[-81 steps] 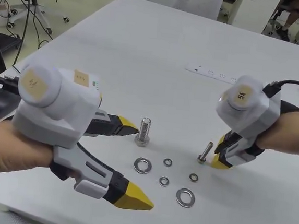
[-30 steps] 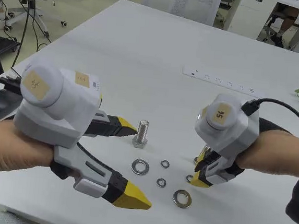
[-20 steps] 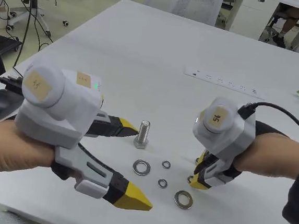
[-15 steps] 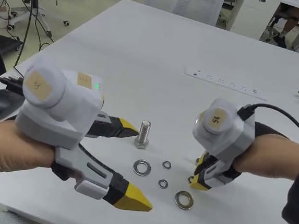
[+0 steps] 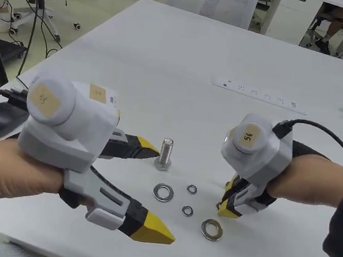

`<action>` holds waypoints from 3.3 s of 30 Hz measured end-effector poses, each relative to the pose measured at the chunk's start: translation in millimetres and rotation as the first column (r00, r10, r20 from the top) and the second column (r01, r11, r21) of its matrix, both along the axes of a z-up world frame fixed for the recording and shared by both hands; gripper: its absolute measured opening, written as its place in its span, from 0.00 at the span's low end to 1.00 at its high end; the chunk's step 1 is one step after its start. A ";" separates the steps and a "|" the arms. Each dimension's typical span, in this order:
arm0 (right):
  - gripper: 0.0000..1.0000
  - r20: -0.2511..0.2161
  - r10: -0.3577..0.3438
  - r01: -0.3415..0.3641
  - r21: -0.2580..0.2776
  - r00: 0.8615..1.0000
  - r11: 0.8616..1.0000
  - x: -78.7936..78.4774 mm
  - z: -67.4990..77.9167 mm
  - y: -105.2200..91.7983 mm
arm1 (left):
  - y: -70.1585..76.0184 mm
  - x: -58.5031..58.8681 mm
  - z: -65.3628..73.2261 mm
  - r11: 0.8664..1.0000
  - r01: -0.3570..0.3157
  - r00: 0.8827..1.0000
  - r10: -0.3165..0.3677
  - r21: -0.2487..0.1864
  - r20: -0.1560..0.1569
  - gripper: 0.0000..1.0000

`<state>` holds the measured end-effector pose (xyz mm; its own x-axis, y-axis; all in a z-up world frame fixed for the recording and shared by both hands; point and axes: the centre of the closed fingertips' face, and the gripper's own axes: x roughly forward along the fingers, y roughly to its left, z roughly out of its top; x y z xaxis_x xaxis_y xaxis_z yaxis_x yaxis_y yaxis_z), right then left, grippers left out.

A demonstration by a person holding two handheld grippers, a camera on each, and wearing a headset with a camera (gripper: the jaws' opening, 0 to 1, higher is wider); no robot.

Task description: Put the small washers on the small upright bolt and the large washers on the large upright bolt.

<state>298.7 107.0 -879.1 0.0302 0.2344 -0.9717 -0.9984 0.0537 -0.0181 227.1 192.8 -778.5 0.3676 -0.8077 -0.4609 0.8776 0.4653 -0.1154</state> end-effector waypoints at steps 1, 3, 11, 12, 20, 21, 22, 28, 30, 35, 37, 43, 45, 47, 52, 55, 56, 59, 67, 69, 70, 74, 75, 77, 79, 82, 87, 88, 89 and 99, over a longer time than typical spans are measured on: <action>0.16 0.002 0.004 -0.004 -0.003 1.000 1.000 0.0 0.0 0.1 | -0.1 0.1 0.0 1.000 0.000 1.000 0.000 -0.001 -0.001 0.84; 0.15 0.003 0.008 -0.008 -0.006 1.000 1.000 -0.3 -0.2 0.4 | 0.0 0.5 -0.2 1.000 0.000 1.000 0.000 0.001 0.000 0.84; 0.14 0.011 0.014 -0.014 -0.017 1.000 1.000 0.5 0.1 -0.3 | -0.5 2.1 -0.5 1.000 0.000 1.000 0.000 0.000 0.000 0.84; 0.14 0.011 0.015 -0.015 -0.017 1.000 1.000 0.4 0.2 -0.3 | -0.6 2.0 -0.6 1.000 0.000 1.000 0.000 0.000 -0.001 0.84; 0.14 0.011 0.017 -0.017 -0.016 1.000 1.000 0.2 0.1 -0.4 | -0.7 2.1 -0.7 1.000 -0.001 1.000 0.001 0.000 -0.001 0.84; 0.14 0.012 0.017 -0.017 -0.016 1.000 1.000 0.6 0.2 -0.5 | -0.6 2.2 -0.8 1.000 -0.001 1.000 0.001 0.001 -0.001 0.84; 0.14 0.012 0.016 -0.016 -0.018 1.000 1.000 0.7 0.4 -1.1 | -0.6 2.3 -0.9 1.000 -0.002 1.000 0.002 0.001 0.000 0.84; 0.13 0.013 0.016 -0.015 -0.017 1.000 1.000 1.6 2.0 -2.5 | -1.3 2.8 -1.5 1.000 0.000 1.000 0.000 0.004 -0.002 0.84; 0.13 0.011 0.012 -0.012 -0.018 1.000 1.000 1.7 1.9 -3.6 | -1.8 2.9 -1.0 1.000 0.000 1.000 0.000 0.001 -0.001 0.84; 0.14 0.012 0.008 -0.007 -0.024 1.000 1.000 2.2 1.6 -7.0 | -2.2 3.2 -1.0 1.000 0.001 1.000 -0.001 0.001 0.000 0.84; 0.14 0.009 0.000 0.000 -0.018 1.000 1.000 2.1 4.2 -7.9 | -2.2 3.3 -1.2 1.000 0.001 1.000 -0.001 0.001 -0.001 0.83; 0.14 0.006 -0.016 0.017 -0.021 1.000 1.000 2.9 8.7 -14.9 | -2.8 3.5 -1.0 1.000 0.004 1.000 -0.004 0.000 0.001 0.83; 0.13 0.005 -0.023 0.023 -0.020 1.000 1.000 2.7 11.0 -17.0 | -2.5 3.6 -1.1 1.000 0.004 1.000 -0.004 0.001 0.001 0.83; 0.13 0.008 -0.029 0.029 -0.019 1.000 0.999 2.6 13.6 -19.4 | -2.6 3.2 -1.0 1.000 0.005 1.000 -0.005 0.000 0.001 0.83; 0.13 0.015 -0.041 0.041 -0.016 0.999 0.999 2.8 19.8 -24.3 | -2.1 2.6 -0.8 1.000 0.004 1.000 -0.004 0.002 0.003 0.83; 0.13 0.020 -0.044 0.044 -0.017 0.999 0.999 3.2 23.3 -27.7 | -2.1 2.3 -0.8 1.000 0.005 1.000 -0.005 0.001 0.003 0.83; 0.13 0.021 -0.045 0.046 -0.018 0.999 0.999 3.4 24.7 -29.3 | -2.1 2.2 -0.9 1.000 0.005 1.000 -0.005 0.002 0.003 0.83; 0.13 0.027 -0.050 0.050 -0.020 0.998 0.999 4.3 27.7 -33.7 | -2.3 1.8 -1.1 1.000 0.006 1.000 -0.006 0.002 0.002 0.83; 0.13 0.043 -0.063 0.064 -0.014 0.997 0.998 6.7 42.0 -42.4 | -2.4 1.4 -2.5 1.000 0.008 1.000 -0.008 0.005 -0.003 0.83; 0.13 0.056 -0.068 0.068 -0.013 0.996 0.998 9.6 47.2 -44.7 | -2.5 1.5 -2.6 1.000 0.009 1.000 -0.009 0.005 -0.003 0.83; 0.13 0.061 -0.069 0.070 -0.011 0.996 0.998 11.0 49.8 -45.1 | -2.6 1.6 -2.7 1.000 0.009 1.000 -0.009 0.005 -0.003 0.83; 0.13 0.085 -0.075 0.076 -0.004 0.994 0.997 17.6 61.1 -45.2 | -3.0 1.5 -2.8 1.000 0.010 1.000 -0.010 0.006 -0.004 0.83; 0.13 0.091 -0.075 0.076 -0.001 0.993 0.997 19.0 63.0 -44.8 | -3.0 1.4 -2.9 1.000 0.010 1.000 -0.010 0.006 -0.004 0.83; 0.13 0.098 -0.074 0.075 0.002 0.992 0.997 21.3 67.0 -43.6 | -2.9 1.5 -2.9 1.000 0.010 1.000 -0.010 0.006 -0.003 0.83; 0.13 0.103 -0.071 0.072 0.002 0.992 0.997 23.0 69.2 -42.3 | -3.0 1.6 -2.4 1.000 0.009 1.000 -0.009 0.004 -0.003 0.83; 0.13 0.113 -0.063 0.063 0.000 0.992 0.998 26.4 73.1 -39.5 | -2.6 1.8 -2.0 1.000 0.008 1.000 -0.008 0.004 -0.002 0.83; 0.13 0.125 -0.050 0.051 0.001 0.991 0.999 33.2 77.0 -33.5 | -1.8 1.6 -1.2 1.000 0.006 1.000 -0.006 0.003 0.001 0.83; 0.13 0.128 -0.045 0.046 -0.001 0.991 0.999 34.6 78.1 -31.4 | -1.5 1.7 -1.1 1.000 0.005 1.000 -0.005 0.002 0.001 0.83; 0.13 0.130 -0.043 0.043 0.000 0.991 0.999 35.5 78.9 -29.9 | -1.3 1.7 -0.9 1.000 0.005 1.000 -0.005 0.001 0.002 0.83; 0.13 0.131 -0.002 0.004 -0.012 0.991 1.000 43.1 78.6 -14.4 | 1.7 3.6 0.5 1.000 -0.008 1.000 0.008 -0.004 0.004 0.83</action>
<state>341.8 92.5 -800.5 0.1578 0.2220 -0.9622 -0.9873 0.0555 -0.1491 230.6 194.5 -778.0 0.3757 -0.8066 -0.4563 0.8744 0.4716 -0.1137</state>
